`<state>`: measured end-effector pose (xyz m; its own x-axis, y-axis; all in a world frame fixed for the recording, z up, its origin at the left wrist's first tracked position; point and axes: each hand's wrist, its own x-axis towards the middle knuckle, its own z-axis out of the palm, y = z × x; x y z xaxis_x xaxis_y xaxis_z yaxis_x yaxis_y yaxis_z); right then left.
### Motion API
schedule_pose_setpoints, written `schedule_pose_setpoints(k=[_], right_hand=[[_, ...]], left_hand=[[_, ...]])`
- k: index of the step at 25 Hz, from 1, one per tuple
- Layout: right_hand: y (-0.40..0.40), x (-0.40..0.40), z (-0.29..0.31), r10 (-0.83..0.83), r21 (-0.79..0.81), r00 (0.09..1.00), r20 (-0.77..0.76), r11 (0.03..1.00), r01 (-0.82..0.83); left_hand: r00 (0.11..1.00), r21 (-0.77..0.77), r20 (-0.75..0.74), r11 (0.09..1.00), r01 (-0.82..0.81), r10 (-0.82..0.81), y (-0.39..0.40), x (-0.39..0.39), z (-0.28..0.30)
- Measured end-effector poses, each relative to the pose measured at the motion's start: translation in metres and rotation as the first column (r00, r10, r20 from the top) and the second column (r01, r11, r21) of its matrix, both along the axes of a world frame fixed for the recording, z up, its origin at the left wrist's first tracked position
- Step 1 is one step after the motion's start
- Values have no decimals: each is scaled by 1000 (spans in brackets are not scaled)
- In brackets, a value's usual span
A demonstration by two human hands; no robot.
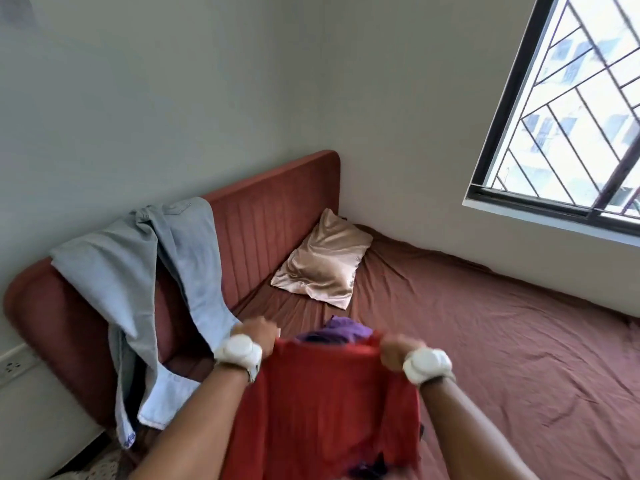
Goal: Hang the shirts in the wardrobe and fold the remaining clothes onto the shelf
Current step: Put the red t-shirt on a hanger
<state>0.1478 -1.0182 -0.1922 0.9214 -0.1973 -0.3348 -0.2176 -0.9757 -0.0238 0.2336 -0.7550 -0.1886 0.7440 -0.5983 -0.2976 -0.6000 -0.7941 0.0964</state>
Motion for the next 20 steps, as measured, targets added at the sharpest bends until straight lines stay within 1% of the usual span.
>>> schedule_pose_setpoints(k=[1, 2, 3, 4, 5, 6, 7, 8, 9, 10, 11, 12, 13, 14, 15, 16, 17, 18, 19, 20], right_hand=[[-9, 11, 16, -33, -72, 996, 84, 997, 39], [-12, 23, 39, -65, -92, 983, 172, 992, 82], [-14, 35, 63, -118, -23, 951, 284, 991, 130], [-16, 48, 93, -169, 82, 883, 438, 986, 148], [-15, 55, 119, -238, 186, 778, 582, 970, 157], [-13, 59, 135, -319, 294, 630, 708, 944, 148], [-10, 57, 145, -349, 351, 451, 821, 933, 83], [-7, 53, 139, -261, 258, 269, 927, 965, 49], [-4, 48, 124, -129, 110, 254, 959, 990, 89], [-1, 44, 102, 10, -38, 440, 898, 998, 56], [3, 29, 73, 77, -89, 739, 670, 996, -24], [1, 15, 49, 77, -30, 949, 306, 997, -71], [-8, 7, 30, 1, 30, 996, 91, 1000, -4], [-17, 5, 24, -88, 70, 994, 70, 994, 83], [-25, 7, 26, -155, 129, 977, 146, 982, 136], [-27, 6, 33, -190, 191, 953, 237, 971, 146], [-27, 10, 42, -221, 272, 925, 308, 952, 137], [-26, 11, 50, -257, 364, 890, 376, 924, 113], [-23, 11, 58, -296, 442, 851, 433, 893, 86], [-21, 10, 66, -345, 518, 804, 483, 854, 55]], left_hand=[[959, -21, 220, 984, -178, 178, -4, 11, 15], [899, -66, 322, 954, -291, 296, -11, 18, 38], [856, -239, 356, 922, -305, 376, -20, 23, 68], [808, -414, 391, 869, -272, 440, -27, 37, 99], [749, -577, 399, 780, -243, 529, -32, 46, 123], [659, -684, 462, 711, -160, 593, -38, 55, 141], [546, -763, 531, 646, -24, 648, -42, 57, 144], [450, -738, 628, 669, 86, 635, -42, 58, 136], [432, -652, 714, 748, 124, 551, -44, 52, 123], [588, -496, 716, 867, 49, 376, -44, 45, 99], [786, -263, 573, 960, -92, 232, -39, 31, 66], [933, -52, 281, 975, -218, 224, -29, 16, 41], [943, 26, 178, 957, -290, 281, -21, 13, 25], [916, -79, 204, 939, -335, 344, -17, 18, 27], [895, -209, 211, 912, -352, 394, -17, 22, 36], [889, -326, 189, 880, -344, 418, -21, 25, 46], [873, -471, 146, 809, -352, 465, -29, 27, 60], [846, -621, 45, 678, -394, 532, -36, 27, 71], [810, -715, -80, 532, -453, 581, -43, 25, 80], [782, -757, -217, 406, -513, 584, -49, 23, 85]])
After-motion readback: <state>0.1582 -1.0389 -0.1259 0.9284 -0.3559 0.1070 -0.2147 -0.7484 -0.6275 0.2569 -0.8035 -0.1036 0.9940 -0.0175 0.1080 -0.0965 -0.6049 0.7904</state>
